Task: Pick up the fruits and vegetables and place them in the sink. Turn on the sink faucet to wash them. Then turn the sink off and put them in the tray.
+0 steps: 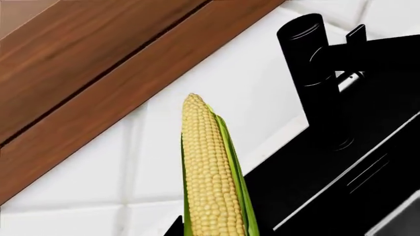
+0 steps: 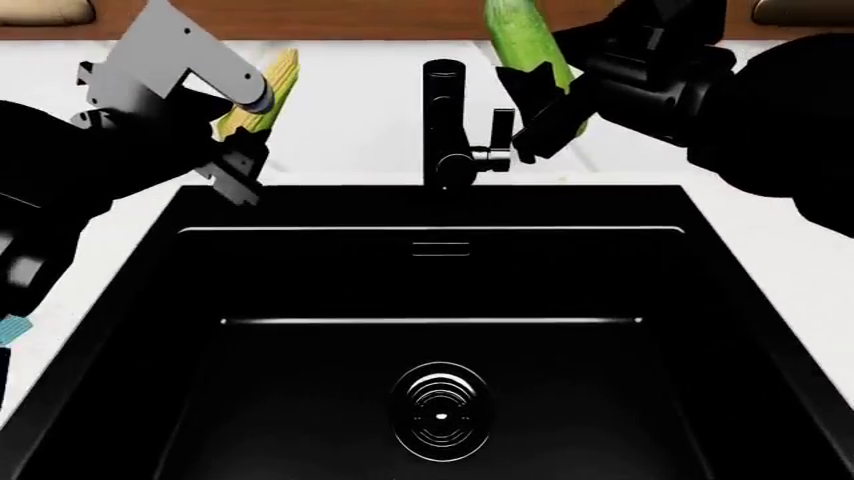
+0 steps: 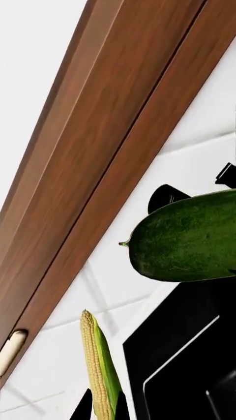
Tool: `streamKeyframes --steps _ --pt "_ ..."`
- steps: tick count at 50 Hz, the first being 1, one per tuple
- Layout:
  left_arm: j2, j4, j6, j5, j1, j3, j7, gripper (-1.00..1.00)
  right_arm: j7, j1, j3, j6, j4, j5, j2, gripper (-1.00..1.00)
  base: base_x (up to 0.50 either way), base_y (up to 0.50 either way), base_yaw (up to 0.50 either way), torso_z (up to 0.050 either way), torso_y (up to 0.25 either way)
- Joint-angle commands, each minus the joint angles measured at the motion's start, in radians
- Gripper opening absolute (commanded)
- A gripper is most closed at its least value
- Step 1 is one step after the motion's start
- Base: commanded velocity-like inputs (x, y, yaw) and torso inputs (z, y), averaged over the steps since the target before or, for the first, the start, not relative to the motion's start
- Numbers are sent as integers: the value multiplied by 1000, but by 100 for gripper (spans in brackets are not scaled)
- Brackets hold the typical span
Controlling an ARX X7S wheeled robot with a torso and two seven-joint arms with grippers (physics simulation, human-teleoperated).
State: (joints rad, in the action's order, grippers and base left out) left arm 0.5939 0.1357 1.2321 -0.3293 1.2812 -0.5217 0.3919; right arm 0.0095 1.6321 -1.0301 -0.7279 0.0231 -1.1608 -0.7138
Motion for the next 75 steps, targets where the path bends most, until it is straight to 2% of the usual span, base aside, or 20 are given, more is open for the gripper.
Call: streamKeyframes --steps 1,15,27,33,38,42,47,58,61,66,75 --pt "-29 32 -6 -32 -67 30 -22 -100 12 -11 15 1 -23 8 -18 -100 0 0 0 0 0" --pt "-52 44 -19 -48 -102 45 -34 -100 69 -26 42 -21 -55 -48 -45 -100 119 -107 0 0 1" --pt "-57 45 -18 -52 -116 49 -44 -100 38 -47 34 -5 -46 -39 -42 -100 0 -167 0 0 1" --pt "-55 42 -11 -53 -123 46 -47 -100 -128 -28 -49 -131 -110 -88 -65 -100 0 0 0 0 0" --pt "-37 63 25 -56 -127 51 -57 -100 -387 -3 -202 -265 -213 -62 -71 -100 0 0 0 0 0" --pt "43 123 77 -68 -123 -55 10 -100 -472 17 -244 -287 -221 -34 -55 -100 0 0 0 0 0" --pt "147 196 114 -67 -79 -249 120 -100 -394 35 -173 -239 -169 -37 -57 -100 0 0 0 0 2" --pt "195 269 98 -42 -4 -507 248 -100 -389 46 -156 -232 -189 -42 -85 -100 0 0 0 1 0" --pt "182 264 68 -28 5 -572 277 -100 -400 42 -162 -230 -191 -37 -86 -100 0 0 0 0 0" --pt "113 217 11 -13 -18 -625 283 -100 -419 37 -174 -225 -184 -18 -90 -100 0 0 0 0 0" --pt "-44 59 -153 8 -147 -626 209 -100 -369 24 -186 -276 -242 -53 -121 -100 0 0 0 0 1"
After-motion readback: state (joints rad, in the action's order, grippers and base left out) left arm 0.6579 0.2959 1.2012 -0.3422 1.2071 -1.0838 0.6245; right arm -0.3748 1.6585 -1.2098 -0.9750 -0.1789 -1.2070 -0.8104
